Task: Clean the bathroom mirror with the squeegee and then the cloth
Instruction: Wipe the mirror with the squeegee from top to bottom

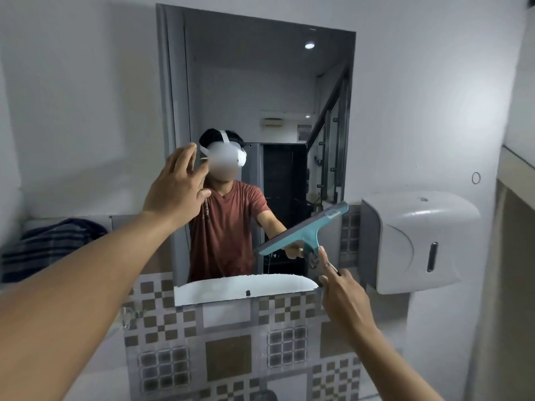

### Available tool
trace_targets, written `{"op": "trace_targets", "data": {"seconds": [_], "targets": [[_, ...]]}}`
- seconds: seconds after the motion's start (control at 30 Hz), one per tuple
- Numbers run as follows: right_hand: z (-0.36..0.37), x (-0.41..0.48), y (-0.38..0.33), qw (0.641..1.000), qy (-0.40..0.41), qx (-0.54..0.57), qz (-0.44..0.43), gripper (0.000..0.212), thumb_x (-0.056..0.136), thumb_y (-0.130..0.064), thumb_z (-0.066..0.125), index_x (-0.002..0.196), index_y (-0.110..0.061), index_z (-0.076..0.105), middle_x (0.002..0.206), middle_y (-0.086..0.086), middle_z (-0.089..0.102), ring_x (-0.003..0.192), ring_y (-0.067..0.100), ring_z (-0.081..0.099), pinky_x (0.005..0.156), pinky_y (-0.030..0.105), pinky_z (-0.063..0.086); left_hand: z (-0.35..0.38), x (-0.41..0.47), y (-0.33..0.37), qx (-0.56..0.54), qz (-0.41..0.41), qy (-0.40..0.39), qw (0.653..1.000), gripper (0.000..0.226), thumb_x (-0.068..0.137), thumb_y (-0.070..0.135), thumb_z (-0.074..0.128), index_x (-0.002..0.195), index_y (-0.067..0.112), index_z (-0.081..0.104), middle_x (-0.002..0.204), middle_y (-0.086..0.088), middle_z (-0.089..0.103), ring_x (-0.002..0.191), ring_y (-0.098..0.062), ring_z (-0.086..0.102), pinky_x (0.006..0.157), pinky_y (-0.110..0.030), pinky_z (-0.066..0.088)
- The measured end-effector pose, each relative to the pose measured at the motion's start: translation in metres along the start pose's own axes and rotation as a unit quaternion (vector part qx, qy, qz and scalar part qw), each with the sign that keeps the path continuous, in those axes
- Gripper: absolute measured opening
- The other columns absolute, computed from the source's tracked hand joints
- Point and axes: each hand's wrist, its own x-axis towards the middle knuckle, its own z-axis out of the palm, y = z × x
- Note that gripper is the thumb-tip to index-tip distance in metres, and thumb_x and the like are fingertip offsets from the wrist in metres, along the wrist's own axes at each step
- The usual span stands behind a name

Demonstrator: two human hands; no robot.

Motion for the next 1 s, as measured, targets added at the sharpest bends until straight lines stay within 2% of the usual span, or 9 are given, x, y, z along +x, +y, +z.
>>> {"op": "trace_targets", "data": {"seconds": [0.1,0.27,0.4,0.5,0.57,0.67,0.77,0.93,1.0], "targets": [[0.012,-0.021,-0.004,0.998,-0.022,0.022,0.057,0.076,0.105,-0.021,0.048,0.156,-0.043,-0.004,0.086,0.003,0.050,0.053,0.008,0.037,0.048,0.023,0.031,0.001,0.000,0.000,-0.003,0.001,-0.001,1.000,0.060,0.085,0.023,0.076,0.139,0.011,0.054,0.157,-0.022,0.028,0.146,-0.041,0.021,0.101,-0.062,0.045],[0.028,-0.037,-0.017,0.991,-0.054,0.080,0.093,0.073,0.107,-0.020,0.043,0.156,-0.038,-0.008,0.084,0.003,0.055,0.056,0.008,0.041,0.046,0.018,0.025,0.003,-0.001,-0.001,-0.012,-0.005,0.000,1.000,0.060,0.085,0.022,0.076,0.139,0.011,0.054,0.159,-0.022,0.026,0.148,-0.041,0.018,0.100,-0.065,0.045],[0.047,-0.047,-0.026,0.978,-0.073,0.142,0.136,0.073,0.107,-0.020,0.041,0.154,-0.045,-0.009,0.080,0.004,0.058,0.060,0.015,0.051,0.050,0.026,0.040,0.004,-0.001,-0.002,-0.014,-0.007,0.001,1.000,0.059,0.084,0.023,0.077,0.137,0.011,0.055,0.159,-0.020,0.026,0.147,-0.040,0.019,0.096,-0.066,0.047],[0.049,-0.054,-0.035,0.967,-0.093,0.177,0.159,0.075,0.107,-0.016,0.039,0.155,-0.043,-0.011,0.079,0.003,0.059,0.059,0.013,0.048,0.051,0.026,0.037,0.003,-0.002,-0.002,-0.018,-0.008,0.001,1.000,0.057,0.084,0.024,0.077,0.136,0.011,0.056,0.159,-0.020,0.025,0.148,-0.039,0.018,0.093,-0.066,0.049],[0.050,-0.058,-0.043,0.962,-0.099,0.193,0.166,0.075,0.107,-0.016,0.038,0.154,-0.041,-0.014,0.077,0.005,0.059,0.060,0.014,0.048,0.054,0.031,0.041,0.003,-0.002,-0.003,-0.017,-0.006,0.000,1.000,0.058,0.085,0.026,0.077,0.137,0.011,0.055,0.160,-0.019,0.024,0.149,-0.039,0.016,0.092,-0.066,0.050],[0.055,-0.063,-0.055,0.954,-0.111,0.215,0.176,0.077,0.107,-0.020,0.040,0.152,-0.042,-0.019,0.072,0.006,0.060,0.058,0.016,0.049,0.060,0.045,0.051,0.004,-0.003,-0.005,-0.021,-0.008,-0.010,1.000,0.065,0.082,0.038,0.077,0.138,0.013,0.053,0.163,-0.016,0.016,0.151,-0.035,0.010,0.100,-0.062,0.045],[0.058,-0.068,-0.071,0.937,-0.129,0.267,0.186,0.085,0.105,-0.017,0.044,0.151,-0.042,-0.022,0.074,0.008,0.061,0.060,0.023,0.057,0.063,0.050,0.056,0.003,-0.004,-0.006,-0.012,-0.006,-0.024,1.000,0.070,0.080,0.044,0.076,0.139,0.014,0.052,0.166,-0.011,0.008,0.152,-0.030,0.005,0.105,-0.058,0.043],[0.061,-0.073,-0.097,0.902,-0.130,0.357,0.207,0.078,0.107,-0.021,0.043,0.158,-0.032,-0.015,0.080,0.004,0.062,0.068,0.026,0.066,0.057,0.035,0.057,-0.001,-0.005,-0.007,-0.001,0.001,-0.031,1.000,0.076,0.079,0.040,0.079,0.143,0.012,0.049,0.166,-0.011,0.007,0.152,-0.031,0.004,0.099,-0.059,0.047],[0.061,-0.073,-0.107,0.897,-0.123,0.370,0.207,0.075,0.107,-0.027,0.042,0.158,-0.029,-0.014,0.079,-0.001,0.060,0.070,0.017,0.064,0.053,0.023,0.050,0.000,-0.005,-0.007,0.009,0.008,-0.031,0.999,0.078,0.078,0.042,0.080,0.143,0.011,0.049,0.166,-0.013,0.008,0.152,-0.033,0.005,0.103,-0.058,0.045]]}}
